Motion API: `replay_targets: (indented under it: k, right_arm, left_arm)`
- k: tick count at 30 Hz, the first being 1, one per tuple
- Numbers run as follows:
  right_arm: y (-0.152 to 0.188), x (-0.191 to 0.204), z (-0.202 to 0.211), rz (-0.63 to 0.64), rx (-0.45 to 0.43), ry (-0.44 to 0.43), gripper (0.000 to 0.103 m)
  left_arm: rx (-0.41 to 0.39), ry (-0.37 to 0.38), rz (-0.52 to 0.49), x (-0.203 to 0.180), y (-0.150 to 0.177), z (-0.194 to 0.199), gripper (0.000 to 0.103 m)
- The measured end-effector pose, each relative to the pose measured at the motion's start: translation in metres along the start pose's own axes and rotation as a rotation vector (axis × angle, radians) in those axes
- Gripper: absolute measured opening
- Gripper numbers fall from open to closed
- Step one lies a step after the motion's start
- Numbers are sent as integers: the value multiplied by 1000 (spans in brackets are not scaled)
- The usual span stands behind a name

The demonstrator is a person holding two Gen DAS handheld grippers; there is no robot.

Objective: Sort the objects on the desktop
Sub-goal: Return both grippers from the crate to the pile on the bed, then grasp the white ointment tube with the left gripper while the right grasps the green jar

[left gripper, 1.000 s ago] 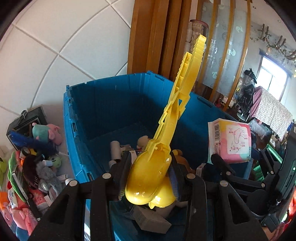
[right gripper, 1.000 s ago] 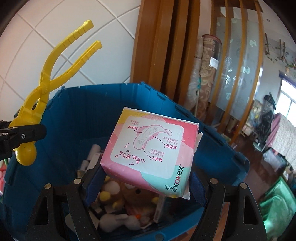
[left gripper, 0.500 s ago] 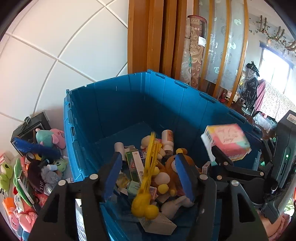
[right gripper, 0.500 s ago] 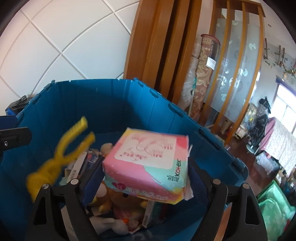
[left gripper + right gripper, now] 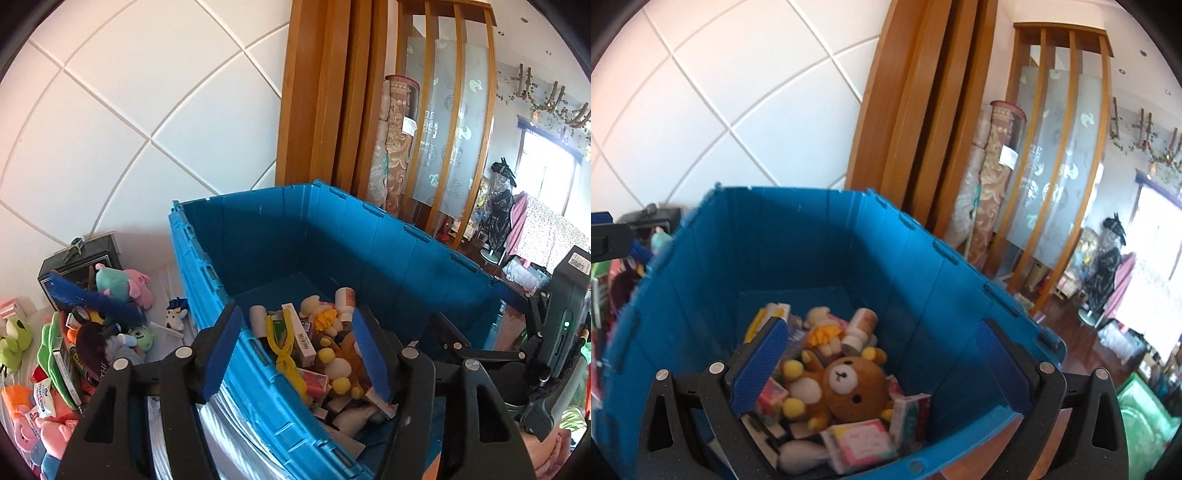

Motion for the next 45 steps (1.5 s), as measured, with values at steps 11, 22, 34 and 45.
replay_targets:
  k: [11,22,34,45]
  right_arm:
    - [-29,107,41,23,-155,-303,103]
    - [-11,250,14,138,-69,-619,103]
    - [100,341,-72,191,311,-711,103]
    - [167,348,-104,205,518,-663,103]
  left_arm:
    - [26,-187,166,135,64,24,62]
    - [139,-533,290,301,189,54,62]
    - [419,-592,382,349,354,36,62]
    - [517,-487,388,339,402,-29,62]
Point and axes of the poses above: each gripper's, at about its wrist camera, not at the fingertips, and z roughly against the way its jaws point, x to its left, y to its underside, the point moved 6 cm from there along -z, roughly the way its jaws point, and after that the axes turned 14 degrees about -y, right-handed, at the moved point
